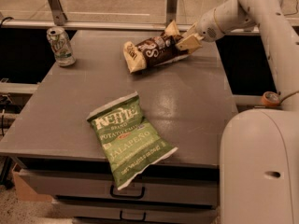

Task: Move brown chip bag near green jalapeno chip bag

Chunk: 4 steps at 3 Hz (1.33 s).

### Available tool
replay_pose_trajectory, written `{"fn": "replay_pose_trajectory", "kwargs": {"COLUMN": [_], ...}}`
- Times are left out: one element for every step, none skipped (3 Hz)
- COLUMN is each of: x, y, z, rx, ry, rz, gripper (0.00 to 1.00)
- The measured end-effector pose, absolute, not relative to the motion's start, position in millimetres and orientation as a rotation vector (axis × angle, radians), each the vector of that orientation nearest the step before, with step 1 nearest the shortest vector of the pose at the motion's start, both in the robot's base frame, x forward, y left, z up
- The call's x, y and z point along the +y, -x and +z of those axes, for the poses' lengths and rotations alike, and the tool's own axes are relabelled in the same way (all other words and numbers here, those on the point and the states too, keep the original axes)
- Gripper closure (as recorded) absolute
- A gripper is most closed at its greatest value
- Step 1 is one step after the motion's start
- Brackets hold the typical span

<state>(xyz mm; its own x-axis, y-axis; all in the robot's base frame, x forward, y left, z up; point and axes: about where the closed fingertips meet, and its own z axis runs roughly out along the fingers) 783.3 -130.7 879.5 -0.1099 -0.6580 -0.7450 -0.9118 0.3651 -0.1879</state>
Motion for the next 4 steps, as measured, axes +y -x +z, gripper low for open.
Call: {"fn": "replay_pose_trajectory", "kwargs": {"x": [-137.0,-136.8,-123.5,-117.1], "y": [-784.0,-784.0,-764.9,-723.6], "z": [916.0,915.9,911.5,946.5], "rx": [1.774,1.774,1.770,1.756], "ry": [1.367,1.367,1.384,1.318], "rz": [0.302,0.302,0.372,0.399], "gripper": [1.00,1.00,1.00,1.00]}}
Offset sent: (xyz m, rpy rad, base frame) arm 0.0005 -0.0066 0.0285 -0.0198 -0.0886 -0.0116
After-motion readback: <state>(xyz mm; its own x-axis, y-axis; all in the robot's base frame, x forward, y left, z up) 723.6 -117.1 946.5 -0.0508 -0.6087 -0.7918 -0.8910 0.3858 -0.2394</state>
